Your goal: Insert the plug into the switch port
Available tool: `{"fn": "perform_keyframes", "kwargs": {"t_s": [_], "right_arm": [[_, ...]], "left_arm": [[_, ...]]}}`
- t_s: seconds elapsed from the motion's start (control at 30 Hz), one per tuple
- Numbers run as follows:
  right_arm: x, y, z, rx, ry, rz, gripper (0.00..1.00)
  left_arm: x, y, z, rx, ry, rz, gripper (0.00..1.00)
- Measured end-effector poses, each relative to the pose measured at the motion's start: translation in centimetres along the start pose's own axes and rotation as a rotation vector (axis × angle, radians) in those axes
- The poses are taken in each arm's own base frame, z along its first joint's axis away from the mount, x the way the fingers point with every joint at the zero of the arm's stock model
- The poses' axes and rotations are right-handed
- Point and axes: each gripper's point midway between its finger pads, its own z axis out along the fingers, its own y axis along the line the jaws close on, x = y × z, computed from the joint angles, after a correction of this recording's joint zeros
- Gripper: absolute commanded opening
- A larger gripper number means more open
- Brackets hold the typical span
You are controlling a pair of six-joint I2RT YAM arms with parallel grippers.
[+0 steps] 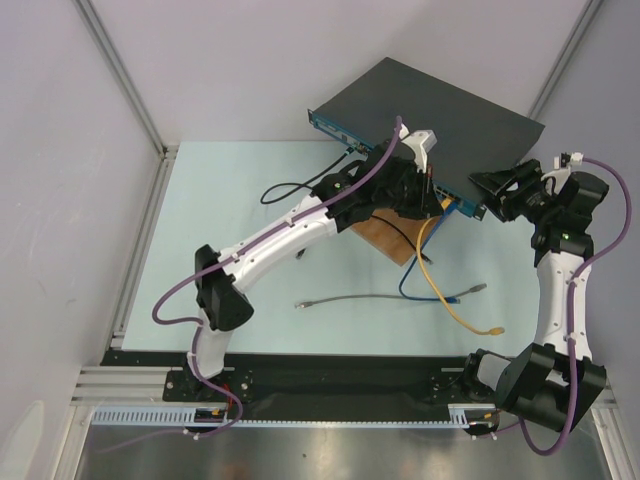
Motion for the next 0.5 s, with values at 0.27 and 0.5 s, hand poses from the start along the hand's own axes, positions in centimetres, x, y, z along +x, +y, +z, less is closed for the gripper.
{"fn": "perform_keyframes", "kwargs": {"t_s": [0.27,0.5], "right_arm": [[-0.16,-0.09,0.06,-0.005,-0.023,-0.007,0.0],[-0.23,-0.1,0.13,-0.003,-0.028,-0.01,0.0]], "left_arm": [[-0.05,0.08,0.32,0.014,0.011,0.021,0.0],[-0.03,0.13,0.37,0.026,0.018,0.048,0.0]]}}
